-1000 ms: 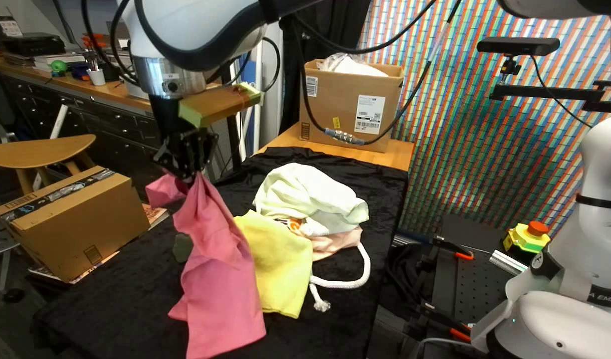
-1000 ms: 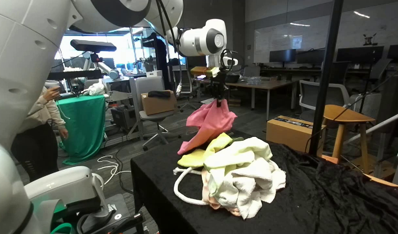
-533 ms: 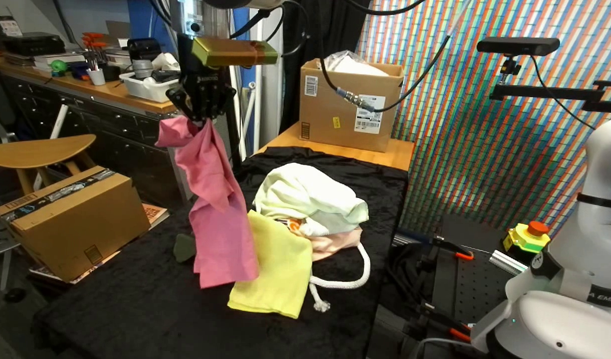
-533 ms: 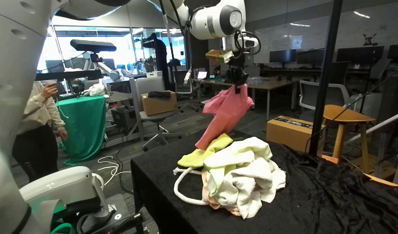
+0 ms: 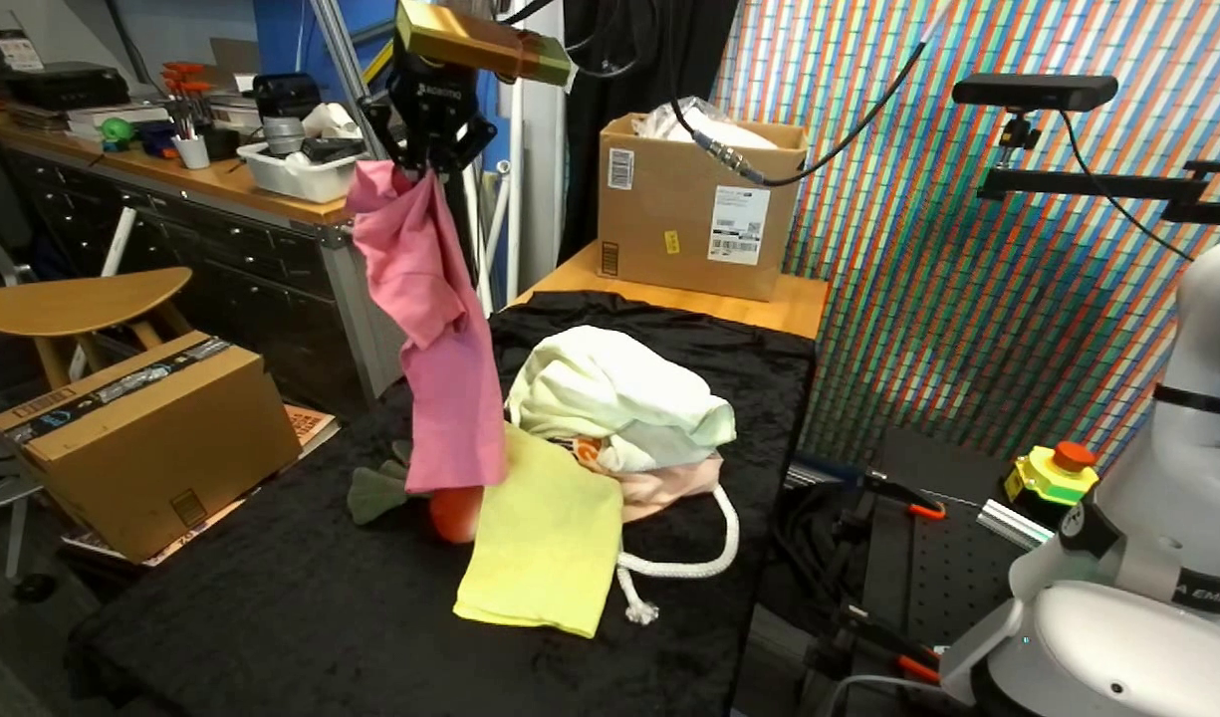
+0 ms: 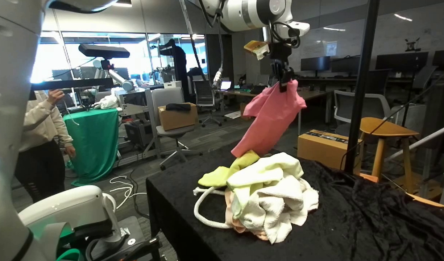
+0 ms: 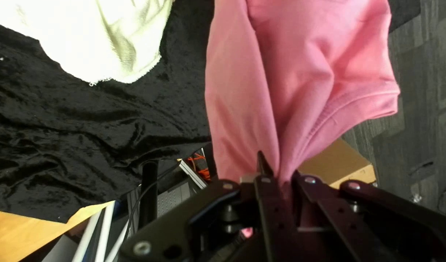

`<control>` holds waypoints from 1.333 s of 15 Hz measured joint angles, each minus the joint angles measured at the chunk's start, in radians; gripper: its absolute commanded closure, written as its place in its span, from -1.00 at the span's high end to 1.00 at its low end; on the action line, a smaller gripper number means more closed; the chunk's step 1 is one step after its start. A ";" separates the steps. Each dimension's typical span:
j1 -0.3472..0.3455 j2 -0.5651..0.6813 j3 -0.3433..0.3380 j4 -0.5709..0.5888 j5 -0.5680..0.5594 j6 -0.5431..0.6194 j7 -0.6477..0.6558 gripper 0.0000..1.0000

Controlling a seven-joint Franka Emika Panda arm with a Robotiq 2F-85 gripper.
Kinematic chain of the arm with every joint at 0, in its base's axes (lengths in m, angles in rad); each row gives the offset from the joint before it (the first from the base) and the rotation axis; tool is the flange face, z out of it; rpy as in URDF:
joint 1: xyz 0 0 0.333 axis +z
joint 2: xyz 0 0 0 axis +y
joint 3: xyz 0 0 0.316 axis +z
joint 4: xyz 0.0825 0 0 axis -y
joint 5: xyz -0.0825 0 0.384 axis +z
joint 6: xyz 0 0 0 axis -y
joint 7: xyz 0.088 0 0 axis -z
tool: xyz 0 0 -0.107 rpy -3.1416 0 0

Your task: Put the objects on the table on top of each other

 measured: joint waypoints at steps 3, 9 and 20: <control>-0.006 -0.022 -0.001 -0.008 0.000 0.034 0.049 -0.97; 0.001 -0.034 0.003 -0.040 -0.003 0.055 0.071 -0.97; 0.016 0.009 0.013 -0.240 -0.045 0.046 0.044 -0.97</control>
